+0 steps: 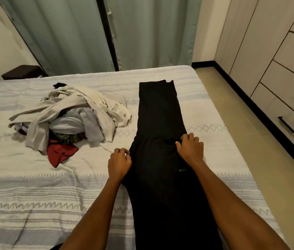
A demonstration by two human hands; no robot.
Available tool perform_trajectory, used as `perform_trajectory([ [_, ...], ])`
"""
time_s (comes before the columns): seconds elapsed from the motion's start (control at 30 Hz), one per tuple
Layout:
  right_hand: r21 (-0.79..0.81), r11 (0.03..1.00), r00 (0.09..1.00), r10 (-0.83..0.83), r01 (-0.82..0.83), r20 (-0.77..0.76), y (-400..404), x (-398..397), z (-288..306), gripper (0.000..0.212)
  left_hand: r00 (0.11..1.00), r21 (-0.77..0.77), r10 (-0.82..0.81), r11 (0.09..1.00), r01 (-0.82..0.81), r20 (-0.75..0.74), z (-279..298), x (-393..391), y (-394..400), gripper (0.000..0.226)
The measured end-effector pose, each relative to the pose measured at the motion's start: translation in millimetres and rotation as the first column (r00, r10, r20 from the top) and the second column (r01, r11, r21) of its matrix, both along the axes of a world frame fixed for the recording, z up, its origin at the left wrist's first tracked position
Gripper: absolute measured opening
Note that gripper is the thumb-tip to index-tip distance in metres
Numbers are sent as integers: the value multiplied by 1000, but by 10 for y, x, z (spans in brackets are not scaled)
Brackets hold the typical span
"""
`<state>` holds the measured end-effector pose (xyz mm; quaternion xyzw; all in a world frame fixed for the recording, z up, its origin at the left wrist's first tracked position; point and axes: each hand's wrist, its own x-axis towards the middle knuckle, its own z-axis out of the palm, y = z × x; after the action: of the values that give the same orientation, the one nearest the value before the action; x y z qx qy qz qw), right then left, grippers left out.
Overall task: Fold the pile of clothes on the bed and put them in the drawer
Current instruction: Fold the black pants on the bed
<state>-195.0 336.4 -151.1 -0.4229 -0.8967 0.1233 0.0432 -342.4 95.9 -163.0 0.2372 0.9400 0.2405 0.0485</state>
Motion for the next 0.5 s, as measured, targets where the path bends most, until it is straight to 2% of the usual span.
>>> perform_trajectory([
  [0.07,-11,992,991,126,-126,-39,90,-189,-41,51,993,18,-114,993,114,-32,2,-156,226,29],
  [0.2,-102,915,907,402,-391,124,360,-563,-167,57,947,-94,-321,944,317,-31,9,-407,748,50],
  [0.27,-137,885,871,463,-445,167,559,-690,-233,56,916,-198,-402,898,393,-5,-33,-531,961,53],
  [0.37,-162,935,913,345,-315,216,908,-886,-335,63,917,-323,-391,860,396,84,-117,-757,1245,57],
  [0.43,-130,984,967,146,-120,207,1130,-1117,-388,68,938,-334,-326,876,346,118,-176,-993,1485,60],
  [0.5,-80,995,987,63,-52,149,1305,-1439,-384,70,940,-320,-311,884,340,141,-229,-1255,1771,61],
])
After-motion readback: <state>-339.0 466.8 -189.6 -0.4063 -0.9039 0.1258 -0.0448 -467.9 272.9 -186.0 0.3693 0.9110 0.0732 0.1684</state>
